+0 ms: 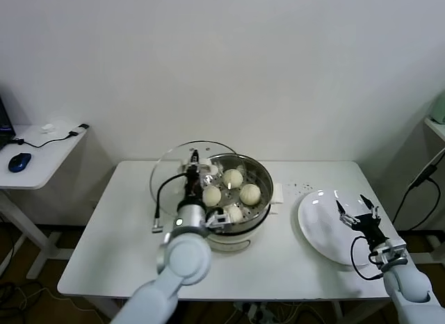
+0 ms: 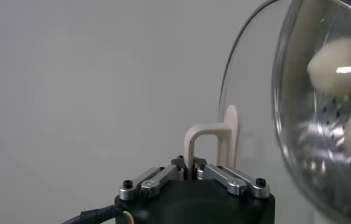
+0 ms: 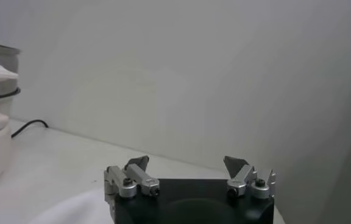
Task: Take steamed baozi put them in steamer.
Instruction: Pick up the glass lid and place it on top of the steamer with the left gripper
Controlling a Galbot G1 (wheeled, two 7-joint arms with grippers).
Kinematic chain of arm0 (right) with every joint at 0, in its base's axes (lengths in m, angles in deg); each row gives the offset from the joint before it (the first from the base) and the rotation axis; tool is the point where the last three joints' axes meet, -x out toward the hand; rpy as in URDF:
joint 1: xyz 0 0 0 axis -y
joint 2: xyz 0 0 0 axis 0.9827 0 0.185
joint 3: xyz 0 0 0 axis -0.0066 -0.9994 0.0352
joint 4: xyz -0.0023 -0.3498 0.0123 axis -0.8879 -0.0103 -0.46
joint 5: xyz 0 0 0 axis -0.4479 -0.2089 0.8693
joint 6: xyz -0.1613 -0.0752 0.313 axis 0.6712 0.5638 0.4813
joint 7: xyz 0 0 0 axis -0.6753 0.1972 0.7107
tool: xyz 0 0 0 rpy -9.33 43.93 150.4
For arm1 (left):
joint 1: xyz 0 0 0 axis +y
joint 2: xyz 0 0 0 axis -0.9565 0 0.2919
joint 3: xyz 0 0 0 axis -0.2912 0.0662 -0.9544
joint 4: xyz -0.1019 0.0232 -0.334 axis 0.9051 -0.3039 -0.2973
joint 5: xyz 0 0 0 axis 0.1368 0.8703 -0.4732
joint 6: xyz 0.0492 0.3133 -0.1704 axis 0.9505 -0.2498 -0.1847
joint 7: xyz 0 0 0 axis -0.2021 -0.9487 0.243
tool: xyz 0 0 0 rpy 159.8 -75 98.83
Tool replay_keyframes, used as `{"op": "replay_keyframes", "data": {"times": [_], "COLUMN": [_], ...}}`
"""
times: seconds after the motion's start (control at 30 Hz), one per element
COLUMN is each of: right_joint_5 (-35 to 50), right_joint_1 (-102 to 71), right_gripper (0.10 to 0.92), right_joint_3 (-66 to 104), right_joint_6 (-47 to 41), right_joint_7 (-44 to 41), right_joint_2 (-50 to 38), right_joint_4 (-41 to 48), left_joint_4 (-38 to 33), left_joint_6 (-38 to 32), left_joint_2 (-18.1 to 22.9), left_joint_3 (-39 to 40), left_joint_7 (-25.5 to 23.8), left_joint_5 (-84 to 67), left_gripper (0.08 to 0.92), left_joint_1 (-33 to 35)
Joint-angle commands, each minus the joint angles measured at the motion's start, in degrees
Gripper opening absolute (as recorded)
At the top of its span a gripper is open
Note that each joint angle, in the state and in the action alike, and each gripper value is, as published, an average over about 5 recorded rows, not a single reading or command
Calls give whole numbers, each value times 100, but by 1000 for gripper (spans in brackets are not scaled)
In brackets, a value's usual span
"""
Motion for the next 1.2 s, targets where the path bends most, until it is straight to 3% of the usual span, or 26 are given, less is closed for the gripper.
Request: {"op": "replay_keyframes", "data": {"times": [0.03,1.2], "right_joint_5": [-16,-77], "right_joint_1": [-18,-50], "right_gripper": [823,823], "right_joint_3": [112,272], "right_joint_6": [17,114], "right_joint_7": [-5,-129], "right_joint_2": [18,59], "right_joint_4": [34,137], "left_joint_4": [1168,2024], "left_joint_6": [277,272], "left_joint_2": [878,971], "left_joint_3": [589,443], "left_joint_7": [378,710], "left_joint_5": [154,-315], "left_gripper": [149,149], "left_joint_1": [-328,-571]}}
